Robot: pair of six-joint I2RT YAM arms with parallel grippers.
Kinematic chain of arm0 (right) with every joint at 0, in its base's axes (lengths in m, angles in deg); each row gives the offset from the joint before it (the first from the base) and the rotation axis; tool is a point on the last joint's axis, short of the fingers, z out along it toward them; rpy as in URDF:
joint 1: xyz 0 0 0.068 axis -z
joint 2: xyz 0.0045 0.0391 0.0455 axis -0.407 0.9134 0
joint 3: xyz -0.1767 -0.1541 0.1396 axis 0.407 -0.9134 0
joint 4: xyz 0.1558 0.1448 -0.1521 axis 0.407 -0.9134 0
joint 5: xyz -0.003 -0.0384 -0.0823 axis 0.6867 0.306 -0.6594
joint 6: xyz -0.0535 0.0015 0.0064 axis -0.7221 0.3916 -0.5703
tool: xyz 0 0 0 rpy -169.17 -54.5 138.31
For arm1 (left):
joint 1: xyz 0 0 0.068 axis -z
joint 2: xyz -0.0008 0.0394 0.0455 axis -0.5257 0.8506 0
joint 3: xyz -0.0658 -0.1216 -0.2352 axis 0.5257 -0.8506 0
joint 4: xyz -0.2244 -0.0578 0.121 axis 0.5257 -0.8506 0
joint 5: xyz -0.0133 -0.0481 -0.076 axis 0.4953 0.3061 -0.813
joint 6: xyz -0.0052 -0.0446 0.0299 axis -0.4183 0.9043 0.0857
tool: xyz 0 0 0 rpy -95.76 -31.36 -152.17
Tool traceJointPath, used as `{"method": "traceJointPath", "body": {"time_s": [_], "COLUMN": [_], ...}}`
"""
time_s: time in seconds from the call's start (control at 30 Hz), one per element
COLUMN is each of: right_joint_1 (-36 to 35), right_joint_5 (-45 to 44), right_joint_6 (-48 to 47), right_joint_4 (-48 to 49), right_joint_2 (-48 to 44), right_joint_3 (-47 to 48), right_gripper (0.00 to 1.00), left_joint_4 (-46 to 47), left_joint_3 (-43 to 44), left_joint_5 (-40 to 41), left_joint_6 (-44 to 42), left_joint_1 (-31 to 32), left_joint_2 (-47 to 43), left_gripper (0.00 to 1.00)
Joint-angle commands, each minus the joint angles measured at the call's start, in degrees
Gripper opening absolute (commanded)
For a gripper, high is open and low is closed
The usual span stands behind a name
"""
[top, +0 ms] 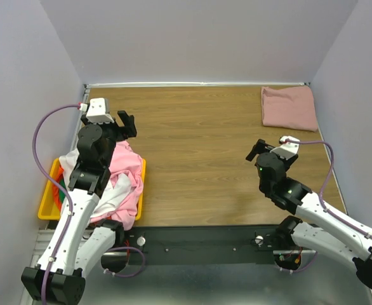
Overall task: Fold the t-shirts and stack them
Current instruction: Grab the tshirt from the pile
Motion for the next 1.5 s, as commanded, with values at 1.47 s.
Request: {"method": "traceJointPath", "body": {"time_s": [1.47], "right_joint_1": [13.04], "right_joint_5": [18.09], "right_joint_6": [4.29], "right_joint_4": [3.58], "right_joint_2": [8.06], "right_joint_3": [1.93], "right_gripper": [1.00], "left_joint_4": [-26.98], "left_joint_3": [-8.06], "left_joint_5": [28.60], "left_joint_6": [42.12], "left_joint_1": [-0.22], "left_joint_2": [11.59], "left_gripper": [0.89]}}
